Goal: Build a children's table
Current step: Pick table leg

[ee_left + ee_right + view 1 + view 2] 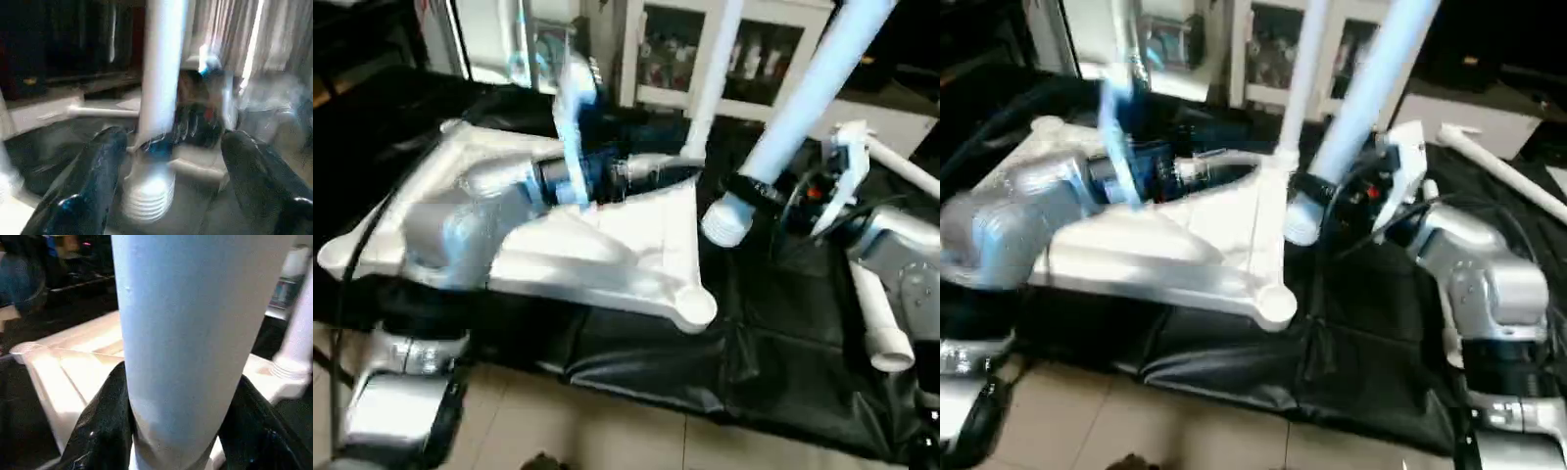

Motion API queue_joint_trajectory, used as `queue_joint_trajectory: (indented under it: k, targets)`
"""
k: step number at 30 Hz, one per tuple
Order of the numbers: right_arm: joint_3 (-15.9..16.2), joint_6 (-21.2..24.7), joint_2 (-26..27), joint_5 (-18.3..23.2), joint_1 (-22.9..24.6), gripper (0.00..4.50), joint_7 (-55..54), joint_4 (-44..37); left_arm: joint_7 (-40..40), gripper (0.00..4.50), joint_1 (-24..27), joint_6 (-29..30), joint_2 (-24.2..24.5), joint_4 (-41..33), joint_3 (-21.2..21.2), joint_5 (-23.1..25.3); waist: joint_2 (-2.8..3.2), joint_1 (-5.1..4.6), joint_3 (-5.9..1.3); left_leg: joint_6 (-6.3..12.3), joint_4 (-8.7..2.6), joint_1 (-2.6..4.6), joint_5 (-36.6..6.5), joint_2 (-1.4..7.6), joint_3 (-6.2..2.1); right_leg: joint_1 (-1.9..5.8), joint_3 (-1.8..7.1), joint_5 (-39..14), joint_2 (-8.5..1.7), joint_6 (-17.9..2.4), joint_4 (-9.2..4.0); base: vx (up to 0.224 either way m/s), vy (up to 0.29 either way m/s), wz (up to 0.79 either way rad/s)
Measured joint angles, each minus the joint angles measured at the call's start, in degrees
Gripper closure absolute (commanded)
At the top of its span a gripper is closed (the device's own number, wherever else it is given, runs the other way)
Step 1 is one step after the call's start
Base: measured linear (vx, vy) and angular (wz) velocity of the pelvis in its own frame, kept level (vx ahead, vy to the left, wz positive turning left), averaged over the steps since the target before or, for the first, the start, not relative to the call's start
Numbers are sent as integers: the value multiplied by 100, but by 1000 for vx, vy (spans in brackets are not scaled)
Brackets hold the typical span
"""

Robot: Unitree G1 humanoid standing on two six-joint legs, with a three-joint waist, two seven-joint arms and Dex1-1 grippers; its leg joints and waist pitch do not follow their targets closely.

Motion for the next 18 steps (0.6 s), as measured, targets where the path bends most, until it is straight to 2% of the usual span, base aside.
queue_joint_trajectory:
  k: [2, 5, 6, 10, 12, 16, 18]
  targets:
    - [19, -27, 59, -53, 131, 267, -72, -16, -200, 96, 224, -712, 224, 407, -594, 714, 8, -27, 1, -1, -5, -6, 0, -4, -1, -5, 2, -2, -1, 4, -2, 0, 0, 0]
    - [130, -27, 177, -80, 284, 267, -157, -62, -436, 96, 464, -1496, 175, 1061, -1087, 1299, 7, -61, 2, -2, -6, -8, 1, -5, -1, -6, 4, -2, -1, 5, -2, 0, 0, 0]
    - [200, -27, 250, -81, 319, 267, -181, -96, -532, 125, 522, -1758, 108, 1311, -1207, 1458, 5, -83, 3, -3, -6, -11, 1, -4, -1, -10, 3, -2, -1, 4, -2, 0, 0, 0]
    - [382, -29, 362, -207, 427, 267, -314, -279, -883, 140, 527, -2446, -12, 1919, -1310, 1698, 6, -108, 3, -3, -11, -9, 1, -4, -2, -10, 3, -2, -1, 4, -2, 0, 0, 0]
    - [388, -35, 361, -264, 476, 267, -353, -304, -989, 172, 500, -2714, -5, 2145, -1336, 1719, 6, -111, 3, -3, -13, -7, 1, -4, -1, -11, 3, -3, -1, 4, -2, 0, 0, 0]
    - [417, -35, 364, -271, 608, 267, -353, -442, -1200, 194, 381, -3129, -61, 2590, -1360, 1800, 8, -111, 4, -3, -16, -6, 1, -4, -1, -11, 4, -3, -1, 4, -3, 0, 0, 0]
    - [442, -35, 364, -270, 608, 267, -353, -474, -1314, 225, 370, -3252, -87, 2768, -1359, 1869, 8, -111, 5, -3, -17, -6, 1, -4, 0, -11, 4, -3, -1, 4, -3, 0, 0, 0]
